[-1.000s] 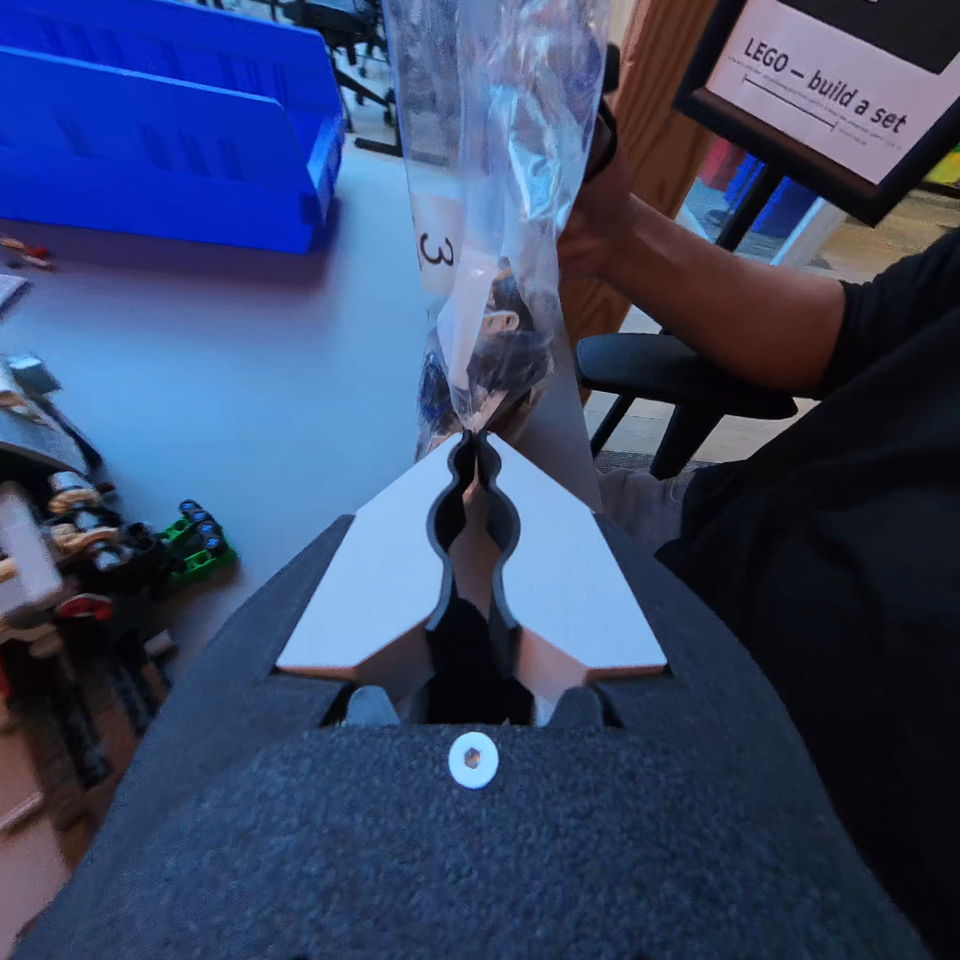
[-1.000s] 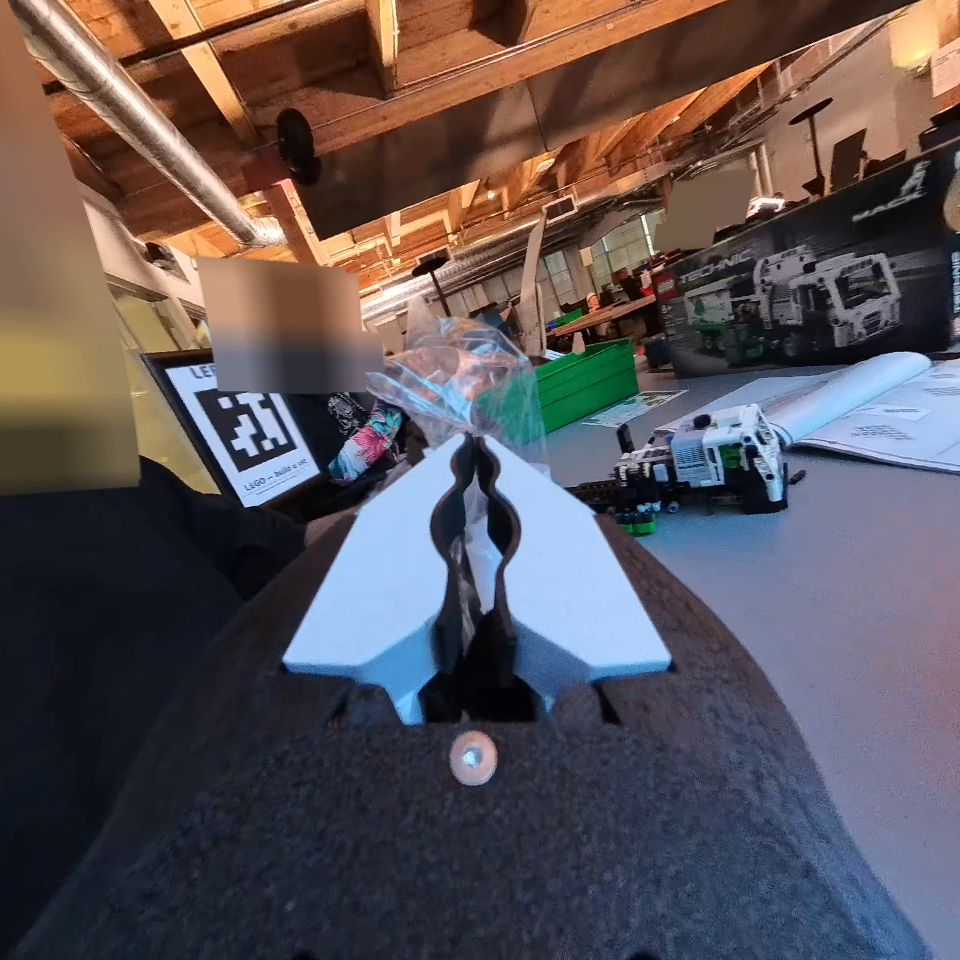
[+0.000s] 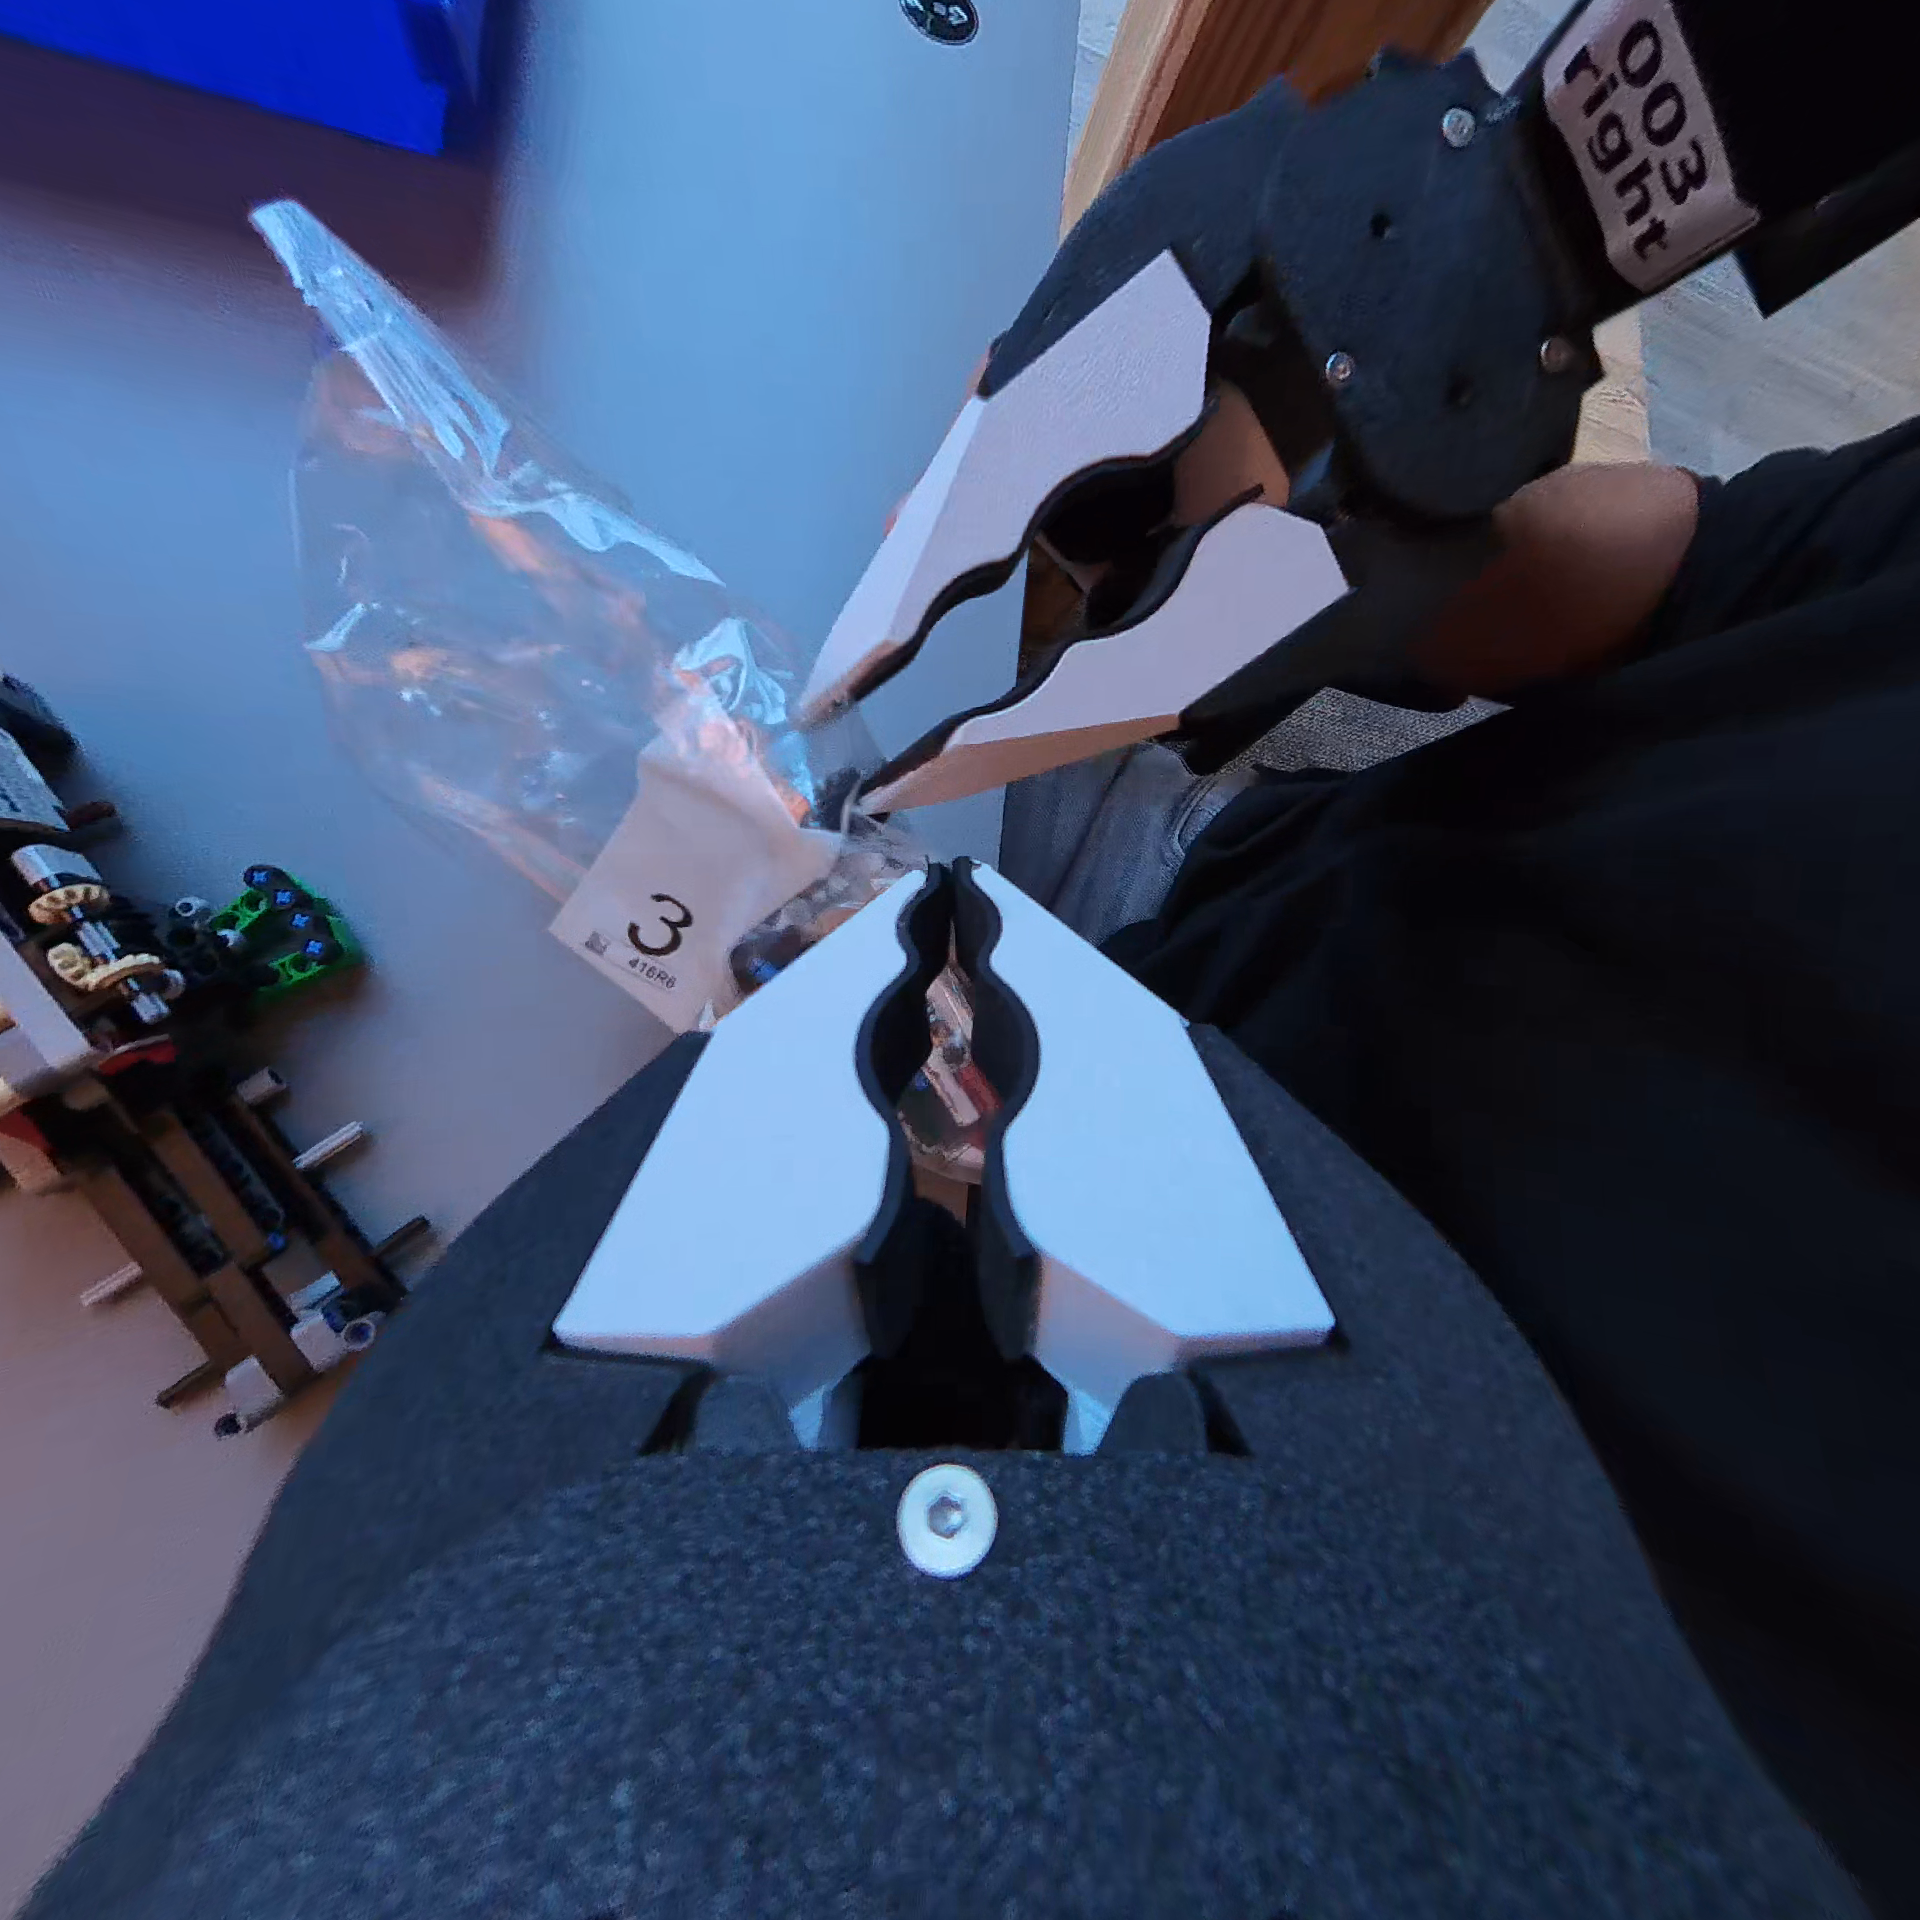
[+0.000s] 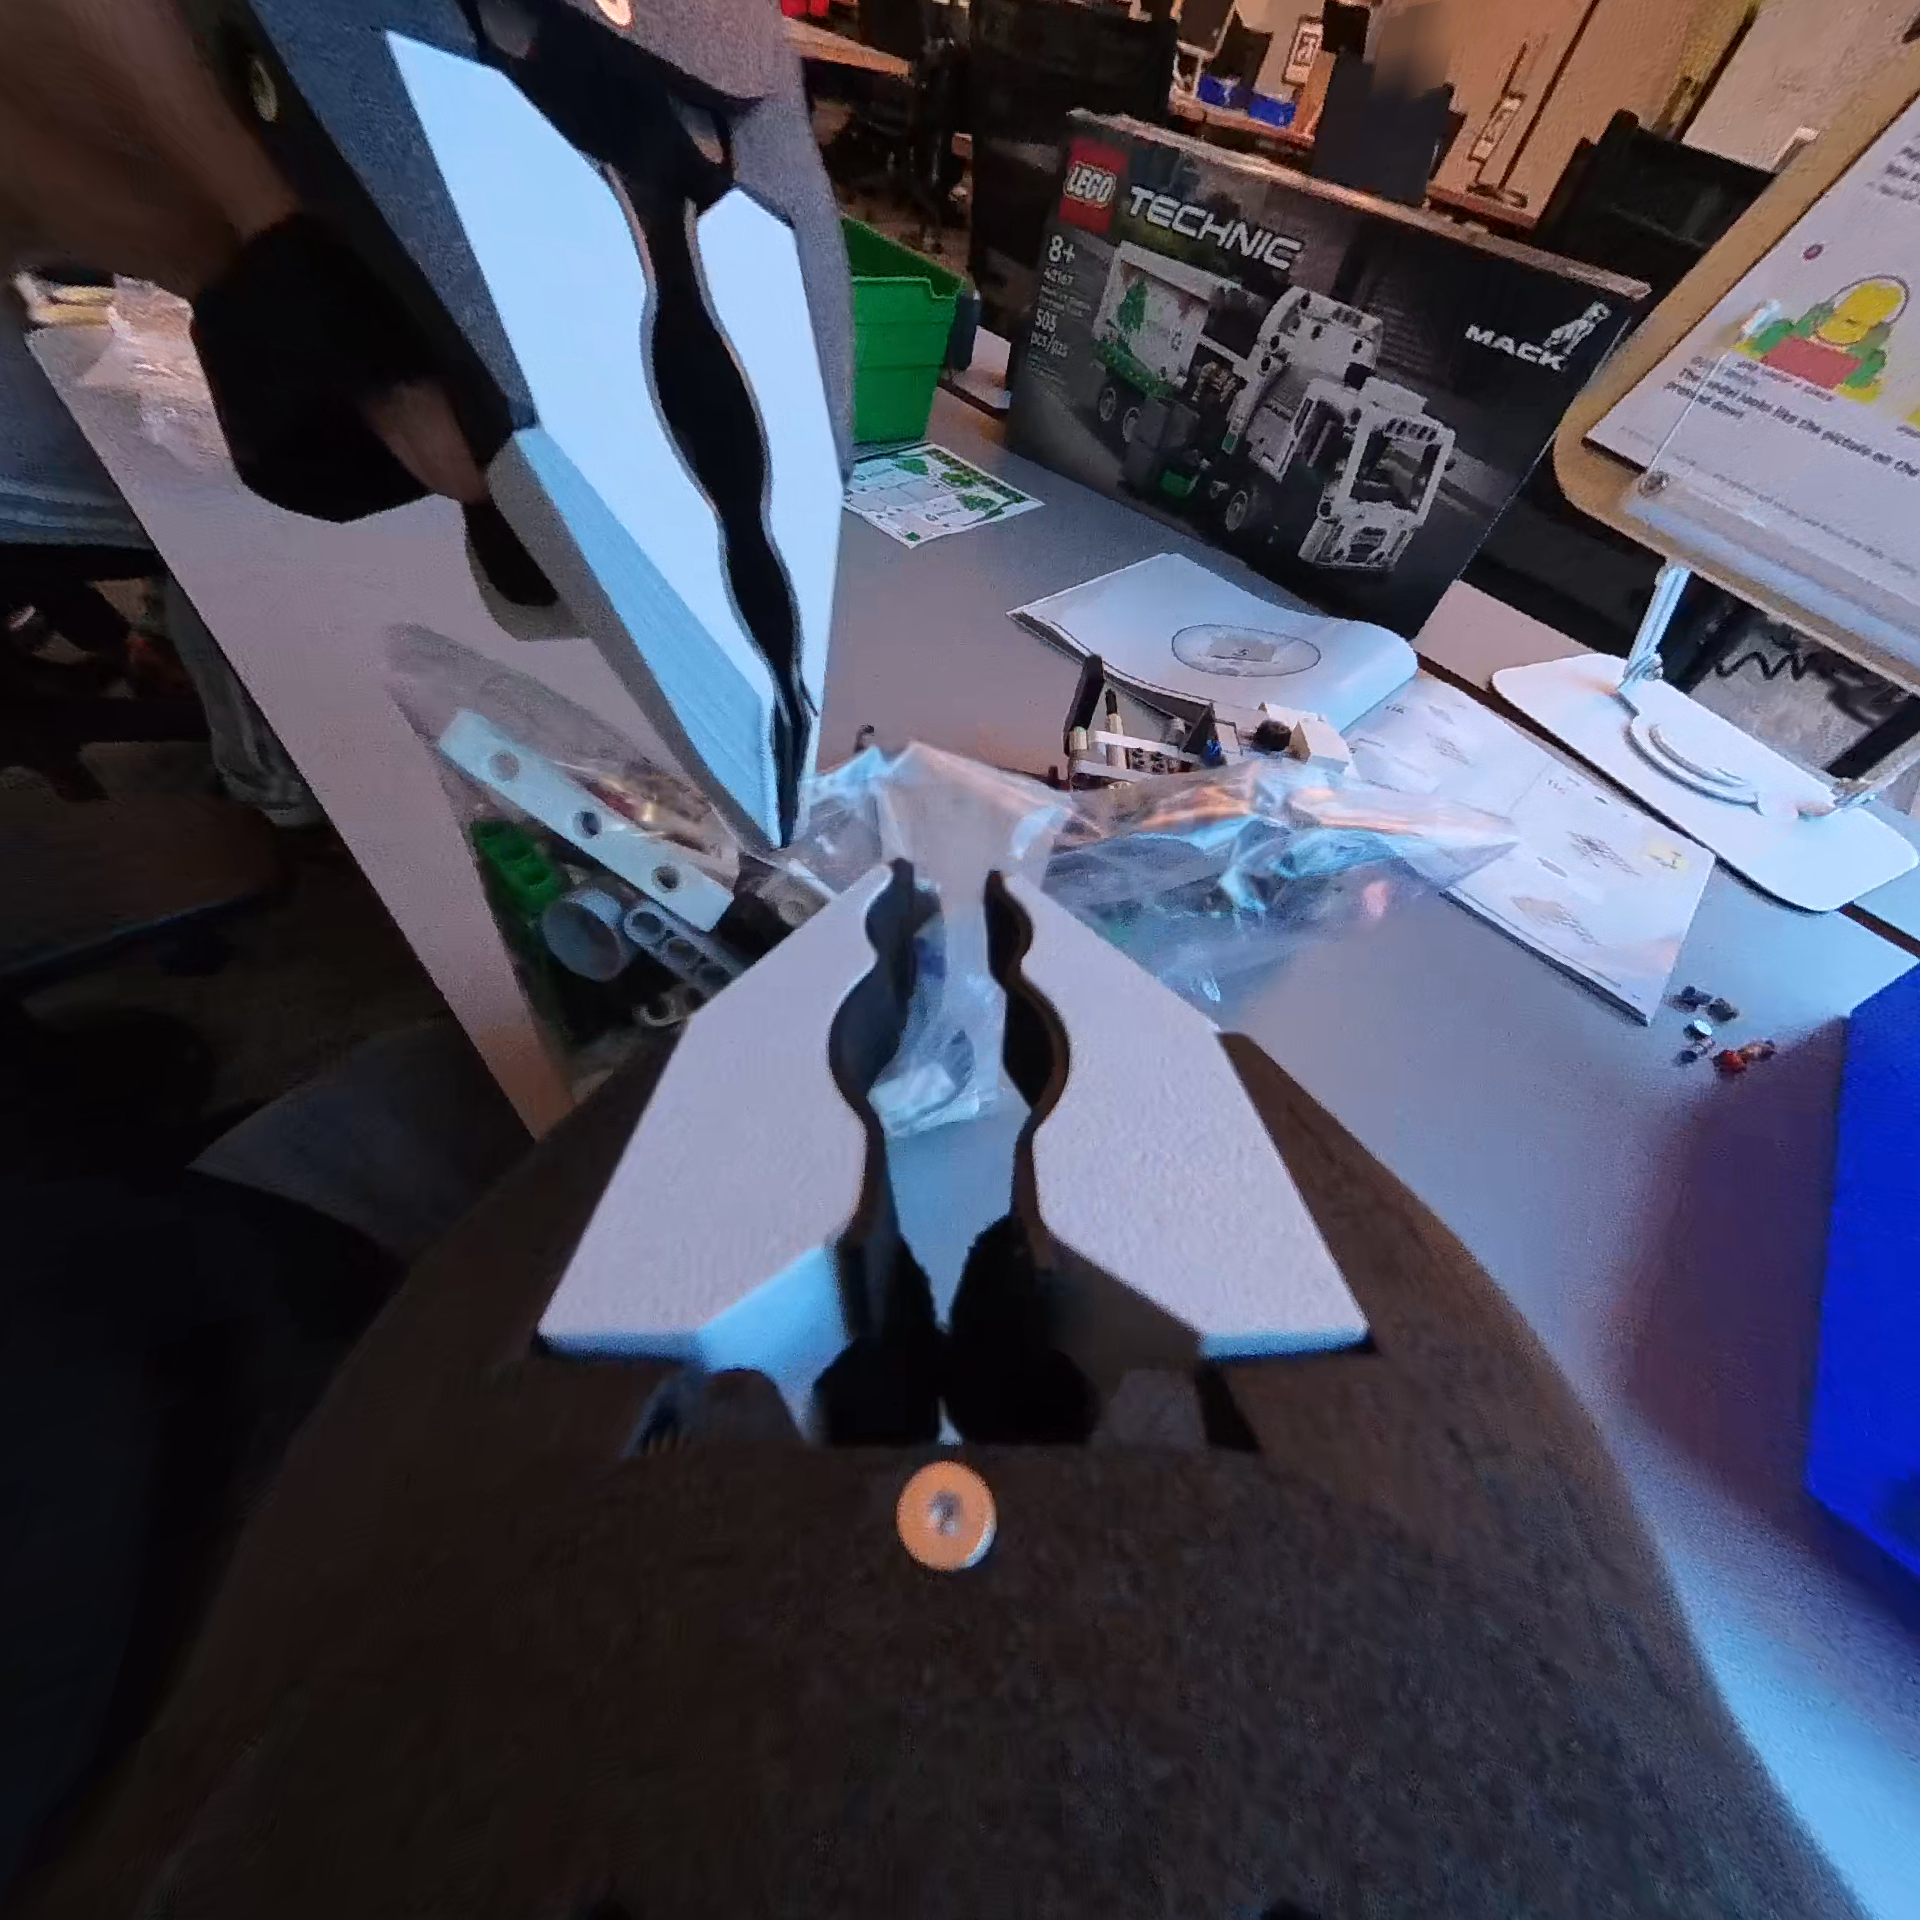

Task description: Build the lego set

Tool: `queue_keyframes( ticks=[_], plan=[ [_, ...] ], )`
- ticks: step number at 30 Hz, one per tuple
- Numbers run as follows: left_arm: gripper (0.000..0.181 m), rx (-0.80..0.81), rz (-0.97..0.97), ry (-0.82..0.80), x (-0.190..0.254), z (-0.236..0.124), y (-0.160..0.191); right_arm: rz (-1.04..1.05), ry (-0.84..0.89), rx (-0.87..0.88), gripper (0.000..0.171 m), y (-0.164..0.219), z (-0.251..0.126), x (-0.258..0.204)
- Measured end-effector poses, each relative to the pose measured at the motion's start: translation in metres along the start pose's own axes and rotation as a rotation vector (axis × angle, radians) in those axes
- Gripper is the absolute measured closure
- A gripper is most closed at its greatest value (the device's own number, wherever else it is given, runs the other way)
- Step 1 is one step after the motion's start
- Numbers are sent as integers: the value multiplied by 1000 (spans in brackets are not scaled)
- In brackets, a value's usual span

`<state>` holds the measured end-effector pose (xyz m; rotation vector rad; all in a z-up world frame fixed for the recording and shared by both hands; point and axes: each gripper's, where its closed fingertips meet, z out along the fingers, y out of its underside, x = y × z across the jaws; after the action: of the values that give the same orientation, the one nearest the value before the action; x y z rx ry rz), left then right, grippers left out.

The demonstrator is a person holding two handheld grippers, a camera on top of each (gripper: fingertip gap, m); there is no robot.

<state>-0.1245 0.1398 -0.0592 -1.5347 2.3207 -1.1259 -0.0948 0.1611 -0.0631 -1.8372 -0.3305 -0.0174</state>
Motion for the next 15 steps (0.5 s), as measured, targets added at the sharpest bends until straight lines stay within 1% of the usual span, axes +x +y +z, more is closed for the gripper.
queue_keyframes(
  ticks=[2,3,5,7,9,10,11,12,15],
  plan=[
    [181,3,18,1,-2,4,0,-37,-25,6,165,3,0,-1],
    [181,11,35,-2,-3,5,0,-51,-40,6,171,5,1,-2],
    [178,54,67,14,-4,0,-3,-63,-54,19,171,7,0,-1],
    [166,168,99,29,-9,-20,-13,-58,-116,56,171,8,-2,-2],
    [166,273,161,-23,-29,-41,-20,-60,-183,111,171,8,-7,-2],
    [164,276,228,-57,-40,-44,-16,-68,-209,139,171,9,-9,-3],
    [158,253,299,-68,-48,-41,-9,-74,-228,163,171,10,-10,-2],
    [154,224,345,-45,-50,-33,-2,-72,-242,171,171,12,-9,0],
    [142,151,358,136,-41,-6,8,-95,-292,199,171,12,-8,1]
  ],
)
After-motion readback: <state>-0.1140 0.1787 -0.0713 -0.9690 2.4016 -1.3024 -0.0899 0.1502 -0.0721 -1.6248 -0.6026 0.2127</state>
